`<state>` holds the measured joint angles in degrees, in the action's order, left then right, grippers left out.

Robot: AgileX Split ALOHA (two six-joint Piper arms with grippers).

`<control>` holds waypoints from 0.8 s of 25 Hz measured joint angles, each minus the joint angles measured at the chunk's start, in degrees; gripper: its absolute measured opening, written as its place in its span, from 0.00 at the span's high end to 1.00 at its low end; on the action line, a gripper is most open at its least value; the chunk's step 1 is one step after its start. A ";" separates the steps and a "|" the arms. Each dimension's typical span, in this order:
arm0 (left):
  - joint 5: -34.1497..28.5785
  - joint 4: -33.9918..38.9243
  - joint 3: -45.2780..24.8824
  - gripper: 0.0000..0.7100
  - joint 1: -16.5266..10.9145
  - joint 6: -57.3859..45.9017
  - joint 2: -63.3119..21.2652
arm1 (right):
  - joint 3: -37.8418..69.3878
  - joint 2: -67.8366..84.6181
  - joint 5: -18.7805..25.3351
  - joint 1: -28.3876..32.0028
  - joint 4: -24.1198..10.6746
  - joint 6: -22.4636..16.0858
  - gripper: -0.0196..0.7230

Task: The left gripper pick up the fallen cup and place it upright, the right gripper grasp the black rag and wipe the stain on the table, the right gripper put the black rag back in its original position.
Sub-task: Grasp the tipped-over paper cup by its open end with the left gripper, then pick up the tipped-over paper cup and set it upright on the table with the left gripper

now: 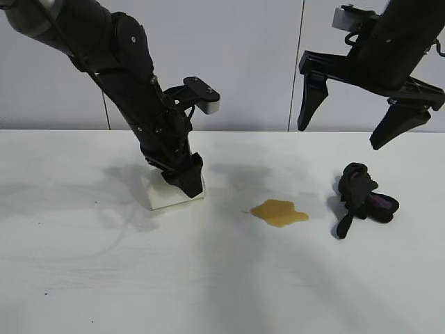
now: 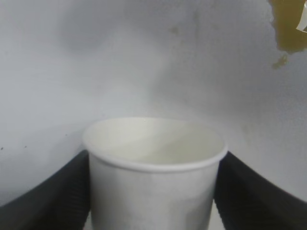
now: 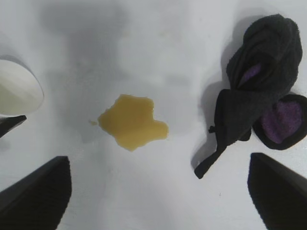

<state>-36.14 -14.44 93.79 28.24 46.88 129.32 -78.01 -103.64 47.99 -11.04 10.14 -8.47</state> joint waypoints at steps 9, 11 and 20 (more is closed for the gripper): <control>-0.79 -15.13 0.00 0.33 -0.25 13.66 -2.56 | 0.00 0.00 0.05 0.00 -0.58 0.00 0.04; -3.02 -20.45 0.00 0.33 -1.07 16.98 -2.78 | 0.00 0.00 0.05 0.00 -0.54 0.00 0.04; -18.13 -37.67 -0.20 0.33 -11.48 29.21 -4.16 | -0.79 0.10 0.00 0.00 -0.96 0.00 0.04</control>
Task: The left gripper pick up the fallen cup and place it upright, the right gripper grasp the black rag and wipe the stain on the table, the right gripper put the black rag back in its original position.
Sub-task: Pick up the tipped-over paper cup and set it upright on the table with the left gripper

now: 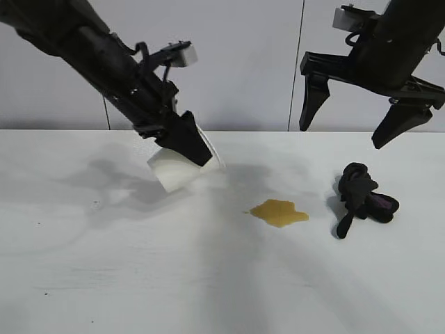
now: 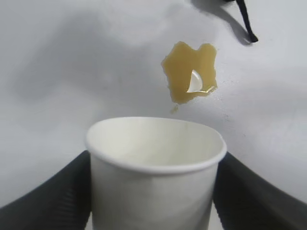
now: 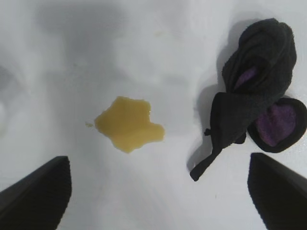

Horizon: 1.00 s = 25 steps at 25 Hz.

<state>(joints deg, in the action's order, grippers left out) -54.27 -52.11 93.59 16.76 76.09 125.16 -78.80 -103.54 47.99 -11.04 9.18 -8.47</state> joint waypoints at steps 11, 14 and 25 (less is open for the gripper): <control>-12.23 -26.62 -13.75 0.35 -9.16 33.65 -3.31 | -1.24 0.13 0.00 0.00 -0.13 0.00 0.04; -12.36 -34.07 -17.13 0.35 -10.17 41.32 -3.31 | -1.24 0.14 0.00 0.00 -0.13 0.00 0.04; -12.12 -32.90 -18.12 0.35 -10.14 56.09 -2.33 | -1.24 0.14 -0.48 0.00 -0.18 0.00 0.04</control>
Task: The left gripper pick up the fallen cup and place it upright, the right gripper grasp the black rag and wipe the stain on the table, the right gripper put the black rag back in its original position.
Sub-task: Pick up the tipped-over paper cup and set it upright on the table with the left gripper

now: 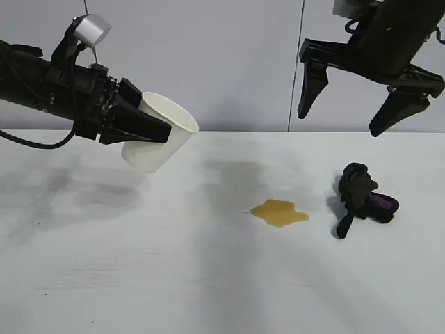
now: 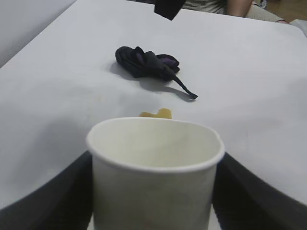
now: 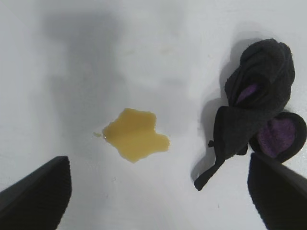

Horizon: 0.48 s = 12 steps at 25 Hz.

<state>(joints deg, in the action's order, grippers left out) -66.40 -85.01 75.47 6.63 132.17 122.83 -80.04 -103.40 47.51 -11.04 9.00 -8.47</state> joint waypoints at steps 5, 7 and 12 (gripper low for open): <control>0.05 -5.40 0.00 0.35 0.00 7.08 2.80 | 0.00 0.00 -0.49 0.00 0.00 0.00 0.04; 0.11 -6.17 0.00 0.35 0.00 8.17 3.74 | 0.00 0.00 -0.54 0.00 0.00 0.00 0.04; 0.22 -6.98 -0.54 0.35 0.00 10.47 6.56 | 0.00 0.00 -0.73 0.00 0.00 0.00 0.04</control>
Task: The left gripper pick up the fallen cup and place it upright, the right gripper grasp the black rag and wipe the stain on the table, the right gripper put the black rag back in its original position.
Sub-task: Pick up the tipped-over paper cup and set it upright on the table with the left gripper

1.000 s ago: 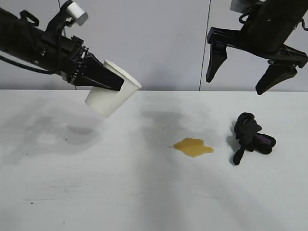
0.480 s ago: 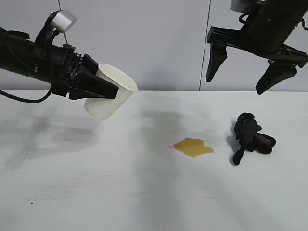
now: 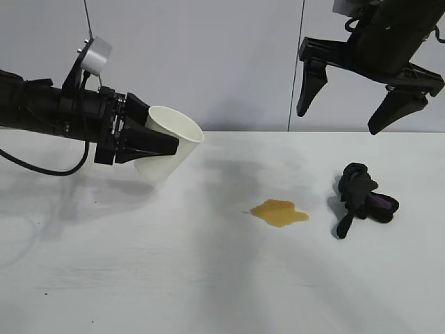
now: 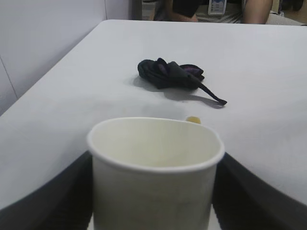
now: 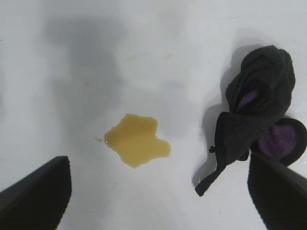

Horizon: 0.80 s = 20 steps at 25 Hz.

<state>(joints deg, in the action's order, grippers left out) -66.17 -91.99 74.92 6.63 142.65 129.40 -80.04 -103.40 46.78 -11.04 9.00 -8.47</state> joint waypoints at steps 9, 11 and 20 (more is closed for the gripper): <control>0.06 -4.59 -10.74 0.35 0.00 13.31 0.47 | 0.00 0.00 -0.26 0.00 0.00 0.00 0.04; 0.25 -4.90 -12.26 0.35 0.00 15.47 0.47 | 0.00 0.00 -0.52 0.00 0.00 0.00 0.04; 0.44 -5.33 -12.78 0.34 0.00 16.62 0.47 | 0.00 0.00 -1.50 0.00 0.00 0.00 0.04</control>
<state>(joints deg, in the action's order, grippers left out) -65.73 -97.32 62.14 6.63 159.27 129.87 -80.04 -103.40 45.28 -11.04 9.00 -8.47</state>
